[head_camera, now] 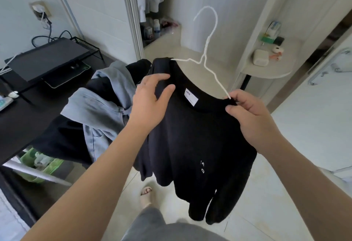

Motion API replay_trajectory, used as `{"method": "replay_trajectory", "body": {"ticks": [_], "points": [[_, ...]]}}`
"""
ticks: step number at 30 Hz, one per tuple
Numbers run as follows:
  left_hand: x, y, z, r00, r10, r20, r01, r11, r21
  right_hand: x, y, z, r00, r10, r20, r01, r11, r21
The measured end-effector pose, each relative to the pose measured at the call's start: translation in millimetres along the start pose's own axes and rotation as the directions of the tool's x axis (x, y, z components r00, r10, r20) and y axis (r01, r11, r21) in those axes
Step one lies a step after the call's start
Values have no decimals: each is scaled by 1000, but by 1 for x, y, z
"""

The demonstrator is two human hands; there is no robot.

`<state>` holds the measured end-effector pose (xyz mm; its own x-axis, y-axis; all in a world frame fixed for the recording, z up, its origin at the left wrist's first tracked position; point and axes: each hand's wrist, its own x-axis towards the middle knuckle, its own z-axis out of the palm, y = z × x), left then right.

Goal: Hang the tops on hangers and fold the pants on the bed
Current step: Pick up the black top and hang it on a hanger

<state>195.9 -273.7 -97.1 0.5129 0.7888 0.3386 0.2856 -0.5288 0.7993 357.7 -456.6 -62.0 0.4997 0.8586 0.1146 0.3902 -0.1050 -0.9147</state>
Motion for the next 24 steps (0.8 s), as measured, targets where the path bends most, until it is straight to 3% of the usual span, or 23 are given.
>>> {"method": "replay_trajectory", "body": {"ticks": [6, 13, 20, 24], "points": [[62, 21, 3, 980, 152, 129, -126, 973, -192, 86, -47, -2, 971, -55, -235, 58, 998, 9], [177, 32, -7, 911, 362, 199, -286, 900, -329, 222, -110, 6, 882, -180, -435, 170, 984, -62], [282, 30, -24, 878, 397, 268, -341, 911, -232, 352, -180, 15, 786, -231, -573, 245, 968, -54], [336, 35, -22, 910, 353, 217, -336, 935, -116, 417, -221, 15, 747, -249, -617, 295, 955, -28]]}}
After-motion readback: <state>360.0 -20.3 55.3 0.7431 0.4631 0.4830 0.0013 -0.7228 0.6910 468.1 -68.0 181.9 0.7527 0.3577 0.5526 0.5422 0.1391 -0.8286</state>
